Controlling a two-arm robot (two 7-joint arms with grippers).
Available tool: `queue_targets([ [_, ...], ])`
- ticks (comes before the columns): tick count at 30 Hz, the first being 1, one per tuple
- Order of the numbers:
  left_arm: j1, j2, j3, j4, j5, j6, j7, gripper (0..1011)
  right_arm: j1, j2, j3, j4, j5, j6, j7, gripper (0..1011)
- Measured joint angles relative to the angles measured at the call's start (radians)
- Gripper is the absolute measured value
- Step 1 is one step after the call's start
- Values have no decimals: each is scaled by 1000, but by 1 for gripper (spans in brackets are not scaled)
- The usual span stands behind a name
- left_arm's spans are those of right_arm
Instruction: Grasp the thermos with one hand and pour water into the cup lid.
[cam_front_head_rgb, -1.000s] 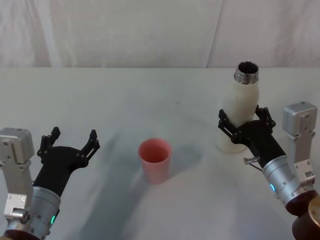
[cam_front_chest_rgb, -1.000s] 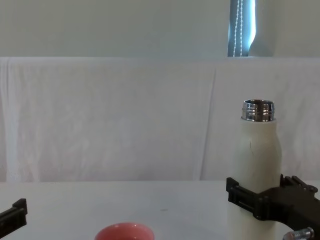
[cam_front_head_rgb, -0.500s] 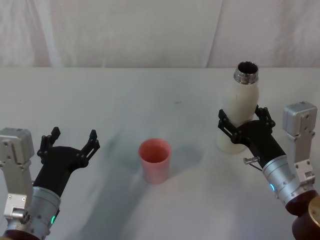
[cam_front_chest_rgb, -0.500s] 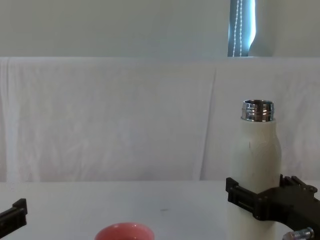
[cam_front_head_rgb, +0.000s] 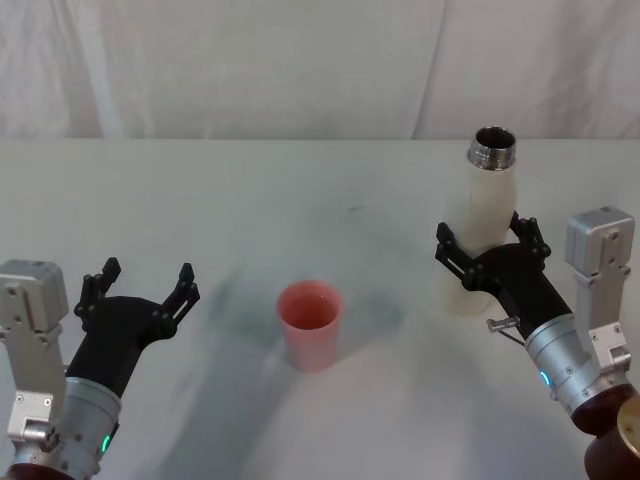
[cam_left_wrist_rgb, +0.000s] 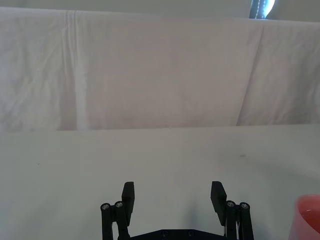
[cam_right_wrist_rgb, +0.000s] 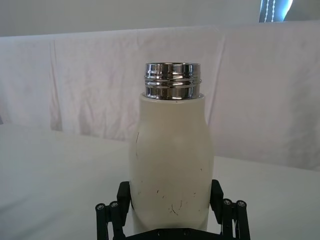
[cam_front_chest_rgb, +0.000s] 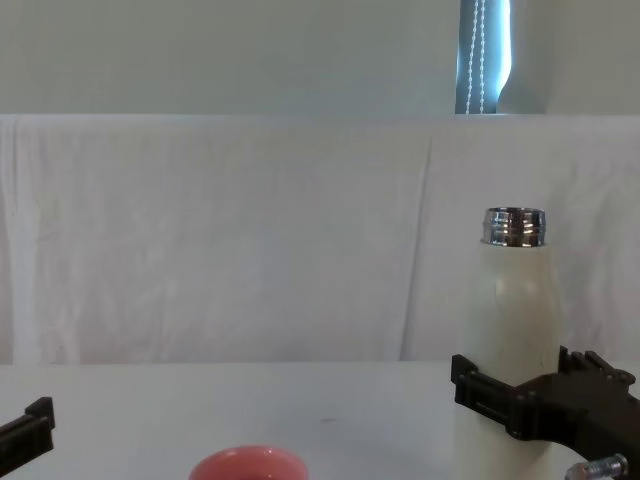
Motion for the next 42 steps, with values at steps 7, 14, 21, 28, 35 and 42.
queue_targets([
  [7,0,0,0,0,0,0,0,1001,-6,1,0,-6,1,1,0,1000],
  [14,0,0,0,0,0,0,0,1001,-21,10,2,-20,13,1,8,1000],
  [21,0,0,0,0,0,0,0,1001,-33,19,2,-34,17,2,11,1001],
  [28,0,0,0,0,0,0,0,1001,-49,29,2,-52,16,8,10,1000],
  [35,0,0,0,0,0,0,0,1001,-70,42,4,-77,10,14,8,1000],
  [42,0,0,0,0,0,0,0,1001,-94,59,-1,-101,-1,17,15,1000],
])
